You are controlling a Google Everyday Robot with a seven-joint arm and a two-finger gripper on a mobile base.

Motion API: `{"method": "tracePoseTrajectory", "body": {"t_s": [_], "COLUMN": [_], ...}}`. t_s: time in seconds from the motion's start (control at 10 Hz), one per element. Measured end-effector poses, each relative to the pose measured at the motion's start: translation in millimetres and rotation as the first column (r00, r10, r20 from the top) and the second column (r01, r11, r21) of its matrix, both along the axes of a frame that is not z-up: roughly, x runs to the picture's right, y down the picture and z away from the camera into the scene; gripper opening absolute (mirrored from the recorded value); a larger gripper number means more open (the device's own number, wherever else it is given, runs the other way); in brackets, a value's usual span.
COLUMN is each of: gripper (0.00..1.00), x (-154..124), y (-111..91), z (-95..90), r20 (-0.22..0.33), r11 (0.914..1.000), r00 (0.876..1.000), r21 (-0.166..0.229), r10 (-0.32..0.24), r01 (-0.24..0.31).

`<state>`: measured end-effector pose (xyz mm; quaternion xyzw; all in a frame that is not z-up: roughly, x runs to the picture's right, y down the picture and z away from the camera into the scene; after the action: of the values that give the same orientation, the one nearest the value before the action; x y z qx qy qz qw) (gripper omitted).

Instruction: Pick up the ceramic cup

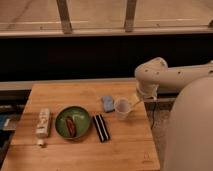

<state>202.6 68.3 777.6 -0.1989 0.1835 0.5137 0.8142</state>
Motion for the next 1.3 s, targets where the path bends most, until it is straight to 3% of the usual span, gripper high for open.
{"method": "tracePoseTrajectory", "body": {"t_s": [0.4,0.9,1.0,1.3], "gripper": [0.80,0.80,0.77,0.47], "x": [-16.0,-37.6,-41.4,-50.4], "y": [9.1,30.0,35.1,56.2], "z": [3.7,38.3,45.9,65.2], "r20": [0.015,0.049,0.054,0.061], "r11": [0.9988,0.9910,0.9881,0.9767], "r00": [0.999,0.996,0.995,0.992], "r21": [-0.024,-0.107,-0.126,-0.177], "r10": [-0.041,-0.076,-0.082,-0.112], "r01": [0.041,0.081,0.088,0.122]}}
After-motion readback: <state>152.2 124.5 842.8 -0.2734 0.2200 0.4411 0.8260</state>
